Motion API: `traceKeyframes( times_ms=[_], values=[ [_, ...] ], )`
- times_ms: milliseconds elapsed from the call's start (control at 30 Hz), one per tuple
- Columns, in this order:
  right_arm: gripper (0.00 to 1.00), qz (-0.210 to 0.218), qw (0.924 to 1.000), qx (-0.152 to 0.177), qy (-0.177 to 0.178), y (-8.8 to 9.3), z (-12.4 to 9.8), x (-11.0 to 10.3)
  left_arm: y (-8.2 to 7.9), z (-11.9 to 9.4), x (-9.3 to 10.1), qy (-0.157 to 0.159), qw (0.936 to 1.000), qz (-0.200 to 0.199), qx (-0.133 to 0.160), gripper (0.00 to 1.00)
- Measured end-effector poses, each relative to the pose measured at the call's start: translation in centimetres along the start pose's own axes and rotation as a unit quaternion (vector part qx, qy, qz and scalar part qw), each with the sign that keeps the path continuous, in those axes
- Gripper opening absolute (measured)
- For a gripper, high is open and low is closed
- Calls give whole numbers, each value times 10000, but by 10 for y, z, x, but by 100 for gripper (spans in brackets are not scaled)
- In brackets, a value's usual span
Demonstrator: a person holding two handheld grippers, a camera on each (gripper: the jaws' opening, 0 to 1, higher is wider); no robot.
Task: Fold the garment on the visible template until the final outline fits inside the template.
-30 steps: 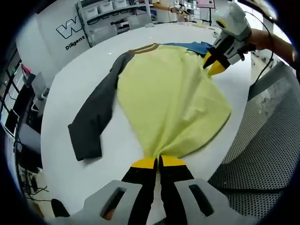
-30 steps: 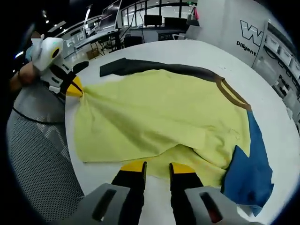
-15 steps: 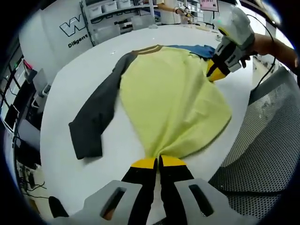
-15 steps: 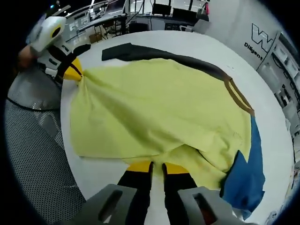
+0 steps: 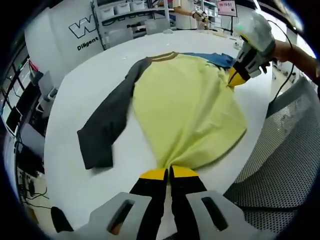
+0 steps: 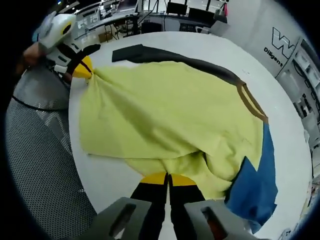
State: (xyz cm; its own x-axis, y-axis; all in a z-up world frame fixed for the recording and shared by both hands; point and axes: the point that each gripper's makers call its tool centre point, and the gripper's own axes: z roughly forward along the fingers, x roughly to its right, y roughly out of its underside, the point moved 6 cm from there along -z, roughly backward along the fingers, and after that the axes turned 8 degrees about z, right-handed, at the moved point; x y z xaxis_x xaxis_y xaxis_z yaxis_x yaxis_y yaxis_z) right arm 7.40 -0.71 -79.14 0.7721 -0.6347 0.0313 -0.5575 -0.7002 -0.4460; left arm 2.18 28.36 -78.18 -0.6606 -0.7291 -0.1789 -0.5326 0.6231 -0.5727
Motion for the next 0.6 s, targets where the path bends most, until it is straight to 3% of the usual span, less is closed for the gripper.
traceKeyframes(
  times_ms=[333, 600],
  values=[
    [0, 123, 9994, -310, 40, 24, -9, 28, 0, 1, 2, 17, 10000, 39, -31, 5],
    [0, 225, 9990, -389, 31, 30, -8, 32, 1, 2, 2, -6, 9999, 97, -56, 5]
  ],
)
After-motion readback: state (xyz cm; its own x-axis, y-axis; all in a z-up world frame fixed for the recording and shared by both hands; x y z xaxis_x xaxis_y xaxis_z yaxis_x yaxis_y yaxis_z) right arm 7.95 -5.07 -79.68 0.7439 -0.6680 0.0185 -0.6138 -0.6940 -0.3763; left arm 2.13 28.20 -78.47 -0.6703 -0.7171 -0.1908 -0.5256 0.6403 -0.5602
